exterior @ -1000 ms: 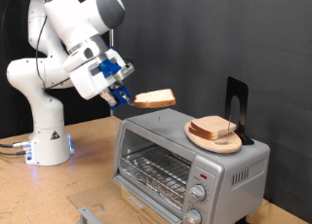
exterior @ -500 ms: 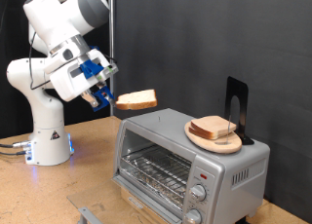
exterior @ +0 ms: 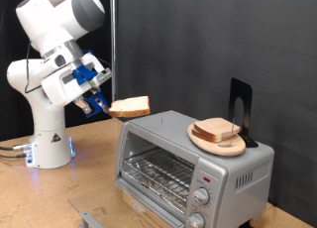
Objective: Make a piece of toast with the oven
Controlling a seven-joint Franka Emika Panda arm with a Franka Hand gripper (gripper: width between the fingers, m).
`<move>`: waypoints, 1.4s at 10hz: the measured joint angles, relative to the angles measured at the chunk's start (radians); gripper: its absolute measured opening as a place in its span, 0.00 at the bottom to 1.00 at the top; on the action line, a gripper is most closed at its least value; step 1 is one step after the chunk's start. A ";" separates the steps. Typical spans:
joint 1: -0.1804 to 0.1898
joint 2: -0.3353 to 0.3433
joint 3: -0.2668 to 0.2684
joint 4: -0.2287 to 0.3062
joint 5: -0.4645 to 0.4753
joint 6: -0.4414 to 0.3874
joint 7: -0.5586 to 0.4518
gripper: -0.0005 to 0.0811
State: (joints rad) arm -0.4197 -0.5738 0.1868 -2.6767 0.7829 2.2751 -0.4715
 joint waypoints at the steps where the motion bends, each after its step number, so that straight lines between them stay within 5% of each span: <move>1: 0.000 0.001 0.000 0.000 0.001 -0.005 0.000 0.50; 5: 0.006 0.044 0.012 -0.033 0.058 0.040 -0.033 0.50; 14: 0.018 0.286 0.090 -0.068 0.125 0.302 -0.168 0.50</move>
State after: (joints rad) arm -0.4020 -0.2883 0.2772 -2.7442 0.9080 2.5769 -0.6391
